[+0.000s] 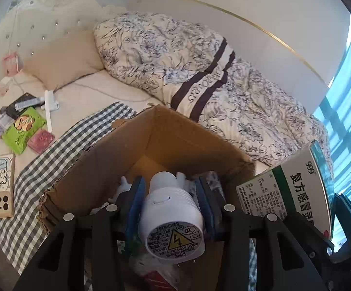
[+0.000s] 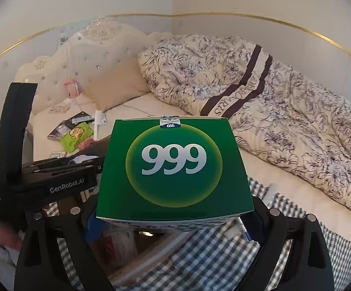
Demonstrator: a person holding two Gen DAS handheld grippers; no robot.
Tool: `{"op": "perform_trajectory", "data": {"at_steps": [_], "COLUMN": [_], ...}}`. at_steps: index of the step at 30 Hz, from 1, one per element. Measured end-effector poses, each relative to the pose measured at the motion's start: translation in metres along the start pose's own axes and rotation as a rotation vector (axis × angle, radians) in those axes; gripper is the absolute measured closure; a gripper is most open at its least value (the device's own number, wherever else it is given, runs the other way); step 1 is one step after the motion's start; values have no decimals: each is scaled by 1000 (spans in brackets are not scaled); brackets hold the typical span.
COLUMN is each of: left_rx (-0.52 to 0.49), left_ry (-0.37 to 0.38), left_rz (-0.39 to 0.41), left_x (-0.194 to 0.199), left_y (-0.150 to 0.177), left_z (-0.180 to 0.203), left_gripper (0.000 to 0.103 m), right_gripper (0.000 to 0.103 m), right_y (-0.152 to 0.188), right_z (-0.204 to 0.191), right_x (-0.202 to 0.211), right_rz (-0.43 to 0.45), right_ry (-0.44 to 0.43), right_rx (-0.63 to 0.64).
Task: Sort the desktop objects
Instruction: 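Carry the bottle and green medicine box into the box and open both tools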
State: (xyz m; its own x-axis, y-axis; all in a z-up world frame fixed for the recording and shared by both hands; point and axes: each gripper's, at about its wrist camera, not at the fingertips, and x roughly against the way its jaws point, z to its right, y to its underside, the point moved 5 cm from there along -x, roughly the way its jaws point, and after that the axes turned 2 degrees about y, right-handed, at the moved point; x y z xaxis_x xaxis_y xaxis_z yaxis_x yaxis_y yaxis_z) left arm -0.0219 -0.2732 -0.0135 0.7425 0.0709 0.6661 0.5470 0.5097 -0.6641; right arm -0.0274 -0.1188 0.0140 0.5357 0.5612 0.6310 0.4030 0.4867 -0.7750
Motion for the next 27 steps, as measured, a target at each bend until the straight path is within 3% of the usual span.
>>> {"op": "perform_trajectory", "data": {"at_steps": [4, 5, 6, 8, 9, 12, 18, 27], "left_rx": [5, -4, -27, -57, -68, -50, -83, -149], "left_ry": [1, 6, 6, -85, -118, -58, -69, -52], "left_rz": [-17, -26, -42, -44, -41, -45, -45, -55], "left_x": [-11, -13, -15, -16, -15, -13, -7, -1], "left_y": [3, 4, 5, 6, 6, 6, 10, 30], "left_z": [-12, -13, -11, -11, -11, -7, 17, 84], "left_gripper": [58, 54, 35, 13, 8, 3, 2, 1], "right_gripper": [9, 9, 9, 6, 5, 5, 5, 5], "right_y": [-2, -2, -3, -4, -4, -3, 1, 33], "right_z": [-4, -4, -4, 0, 3, 11, 49, 142], "right_x": [-18, -21, -22, -25, -25, -22, 10, 66], "right_rz": [-13, -8, -5, 13, 17, 23, 74, 96], "right_ry": [-6, -9, -14, 14, 35, 27, 81, 171], "right_rx": [-1, -8, -14, -29, -33, -59, -105, -240]}}
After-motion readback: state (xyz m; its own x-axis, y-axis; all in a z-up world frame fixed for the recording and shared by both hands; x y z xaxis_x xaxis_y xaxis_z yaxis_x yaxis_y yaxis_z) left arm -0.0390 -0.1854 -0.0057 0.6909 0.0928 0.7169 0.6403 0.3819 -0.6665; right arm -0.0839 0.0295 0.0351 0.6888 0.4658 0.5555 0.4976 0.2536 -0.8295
